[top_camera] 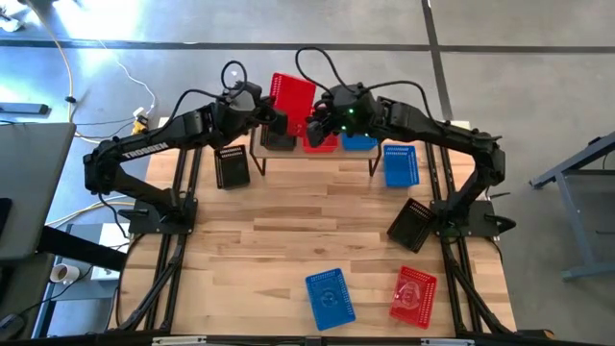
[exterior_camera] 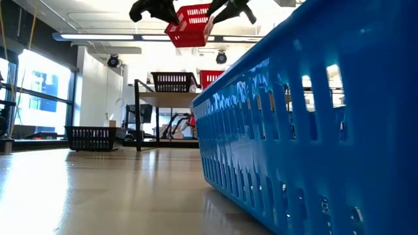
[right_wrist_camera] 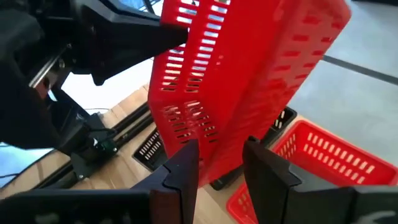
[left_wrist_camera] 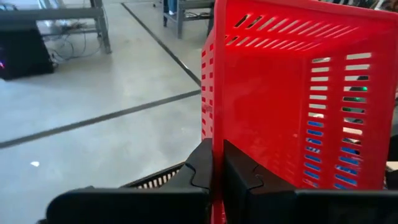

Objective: Stack baskets on shelf by color
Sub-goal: Stack the top red bin on top of the red bin on the shelf

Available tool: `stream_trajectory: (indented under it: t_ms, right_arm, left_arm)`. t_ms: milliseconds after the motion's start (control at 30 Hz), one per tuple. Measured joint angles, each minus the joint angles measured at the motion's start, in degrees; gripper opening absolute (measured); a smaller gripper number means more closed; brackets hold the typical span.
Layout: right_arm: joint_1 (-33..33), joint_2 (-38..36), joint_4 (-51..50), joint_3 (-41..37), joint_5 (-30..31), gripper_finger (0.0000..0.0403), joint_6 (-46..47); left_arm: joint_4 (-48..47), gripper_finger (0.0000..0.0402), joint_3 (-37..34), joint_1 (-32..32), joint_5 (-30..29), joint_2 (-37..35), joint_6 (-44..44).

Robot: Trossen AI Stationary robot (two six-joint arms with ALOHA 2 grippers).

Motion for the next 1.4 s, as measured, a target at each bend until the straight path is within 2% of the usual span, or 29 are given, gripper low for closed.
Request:
stream_trajectory:
  t_ms: [333,467,533,700,900,1133,1400]
  right_arm:
    - [0.48,0.70,0.78,0.00,6.77,0.0110,3.63]
    - [0.28,0.73,0.84,0.00,7.39,0.0105,4.63]
    - [0.30,0.73,0.82,0.00,7.56,0.0089,5.22]
    - [0.28,0.73,0.69,0.00,8.02,0.0012,6.49]
    - [0.28,0.73,-0.12,0.00,9.12,0.0005,7.98]
    - [0.23,0.73,-1.02,0.00,10.77,0.0002,7.82]
    - [-1.50,0.73,-1.06,0.00,10.03,0.0001,8.00]
  left_arm:
    - [0.81,0.0001,0.00,-1.44,0.14,0.00,1.44]
    - [1.07,0.0001,0.00,-1.72,0.14,0.00,1.88]
    - [1.39,0.0001,0.00,-1.74,0.33,0.02,2.66]
    - [1.64,0.0001,0.00,-1.70,1.77,0.02,2.91]
    - [1.61,0.0004,0.00,-1.67,4.17,0.01,4.62]
    - [1.05,0.0033,0.00,-1.57,5.87,0.00,5.06]
    - [0.97,0.0088,0.00,-1.56,8.07,0.00,11.34]
